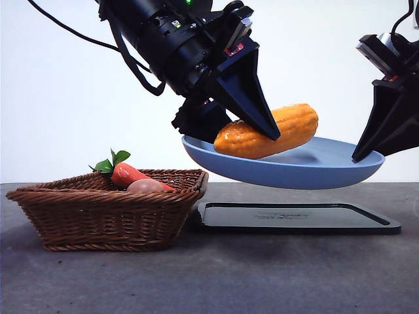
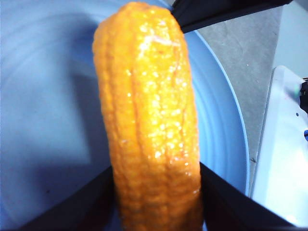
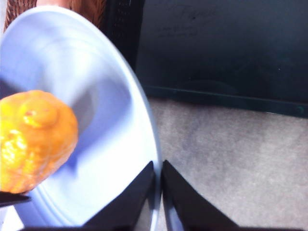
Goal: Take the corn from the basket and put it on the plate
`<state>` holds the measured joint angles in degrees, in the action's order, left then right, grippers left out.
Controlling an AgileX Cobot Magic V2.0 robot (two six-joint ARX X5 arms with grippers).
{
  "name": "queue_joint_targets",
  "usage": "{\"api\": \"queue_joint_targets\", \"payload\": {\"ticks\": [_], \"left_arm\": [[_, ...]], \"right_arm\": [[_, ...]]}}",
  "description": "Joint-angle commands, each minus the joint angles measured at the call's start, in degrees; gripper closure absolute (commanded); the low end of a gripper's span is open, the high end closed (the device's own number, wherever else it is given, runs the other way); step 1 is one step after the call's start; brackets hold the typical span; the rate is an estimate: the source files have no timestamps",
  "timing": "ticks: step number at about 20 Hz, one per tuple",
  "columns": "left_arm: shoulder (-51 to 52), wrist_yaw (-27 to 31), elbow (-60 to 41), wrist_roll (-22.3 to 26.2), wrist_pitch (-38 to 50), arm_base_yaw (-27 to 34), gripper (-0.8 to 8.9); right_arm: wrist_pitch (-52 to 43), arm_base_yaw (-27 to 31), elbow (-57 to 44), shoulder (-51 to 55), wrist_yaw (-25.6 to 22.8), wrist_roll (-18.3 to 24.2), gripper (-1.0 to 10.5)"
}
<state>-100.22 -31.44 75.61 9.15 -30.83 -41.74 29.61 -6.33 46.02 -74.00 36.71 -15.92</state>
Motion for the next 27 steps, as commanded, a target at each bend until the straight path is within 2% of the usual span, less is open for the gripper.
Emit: {"api": "queue_joint_targets", "payload": {"ticks": [1,8,16,22,27], "left_arm": [[-1.2,0.0,1.0,0.8,0.2,-0.7,4.61],[-0.3,0.0,3.6,0.5,-2.3,-0.6,4.56],[-0.1,0.0,16.2,0.5,-9.9,-0.4,4.58],[-0.1,0.0,20.5,0.5,-13.0,-0.2,4.62],[-0.1,0.0,20.5,0.5,-13.3,-0.2,4.62]], "right_arm": [[-0.7,-0.1,1.0,-0.6,0.7,0.1,9.5],[-0.7,0.6,1.0,-0.6,-1.0,0.5,9.5],[-5.2,1.7,1.4,-2.2,-2.3,-0.2,9.5],[-6.4,6.0,9.2,-12.8,-2.4,-0.4,9.5],[-5.6,6.7,18.3,-25.2,-2.4,-0.5,9.5]]}}
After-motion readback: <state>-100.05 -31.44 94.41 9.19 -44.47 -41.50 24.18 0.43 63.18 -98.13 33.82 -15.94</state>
